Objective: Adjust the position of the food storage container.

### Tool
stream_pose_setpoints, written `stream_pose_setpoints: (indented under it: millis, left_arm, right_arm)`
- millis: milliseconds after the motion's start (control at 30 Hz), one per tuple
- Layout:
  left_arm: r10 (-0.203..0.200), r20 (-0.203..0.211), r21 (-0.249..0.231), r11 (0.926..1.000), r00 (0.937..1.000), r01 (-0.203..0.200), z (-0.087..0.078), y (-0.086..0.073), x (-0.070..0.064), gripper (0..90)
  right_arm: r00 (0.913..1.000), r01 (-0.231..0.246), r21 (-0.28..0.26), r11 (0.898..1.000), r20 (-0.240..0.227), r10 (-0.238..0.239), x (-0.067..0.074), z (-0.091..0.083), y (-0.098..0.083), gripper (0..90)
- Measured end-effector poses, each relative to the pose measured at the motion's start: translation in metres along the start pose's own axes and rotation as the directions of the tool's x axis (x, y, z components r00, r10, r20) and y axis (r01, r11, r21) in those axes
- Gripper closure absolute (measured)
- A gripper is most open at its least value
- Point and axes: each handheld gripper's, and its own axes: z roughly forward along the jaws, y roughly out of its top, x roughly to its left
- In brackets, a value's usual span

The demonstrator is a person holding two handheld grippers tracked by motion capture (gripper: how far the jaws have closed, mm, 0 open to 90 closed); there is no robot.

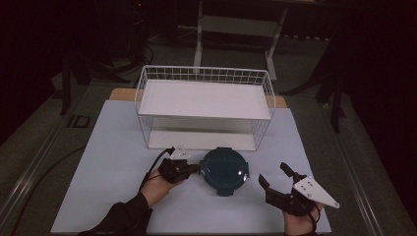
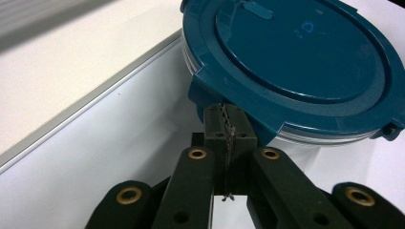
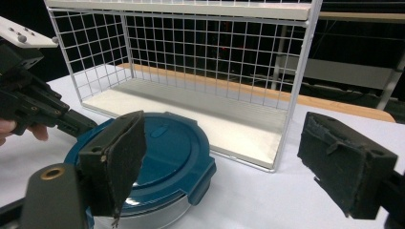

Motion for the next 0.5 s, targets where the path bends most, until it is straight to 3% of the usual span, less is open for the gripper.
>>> stream_pose_setpoints:
  millis: [100,167,233,333,467,500]
  left_arm:
    - [0.002,0.008,-0.008,1.0,1.0,-0.002,-0.004,0.0,0.001,87.4]
    - [-0.008,0.013,-0.015,0.9999,0.9999,0.008,-0.009,0.0,0.002,79.9]
    - [-0.022,0.018,-0.031,0.9993,0.9996,0.023,-0.016,0.0,0.002,70.0]
    - [-0.055,0.027,-0.06,0.9966,0.9981,0.057,-0.026,0.001,0.003,47.9]
    - [-0.068,0.059,-0.077,0.9944,0.9959,0.072,-0.037,0.003,0.004,22.8]
    - [-0.089,0.062,-0.084,0.992,0.9941,0.094,-0.04,0.003,0.004,20.2]
  right_arm:
    - [1.0,-0.001,-0.003,1.0,0.003,0.001,0.0,-0.001,0.0,16.4]
    - [1.0,-0.001,-0.003,1.0,0.003,0.001,0.0,-0.001,0.0,16.4]
    - [1.0,-0.002,-0.003,1.0,0.003,0.002,0.0,-0.001,0.0,16.4]
    - [1.0,-0.001,-0.002,1.0,0.002,0.001,0.0,-0.001,0.0,16.4]
    - [1.0,0.003,-0.003,1.0,0.001,-0.003,0.001,-0.001,0.001,16.4]
    - [1.0,0.002,-0.002,1.0,0.001,-0.002,0.001,-0.001,0.0,16.4]
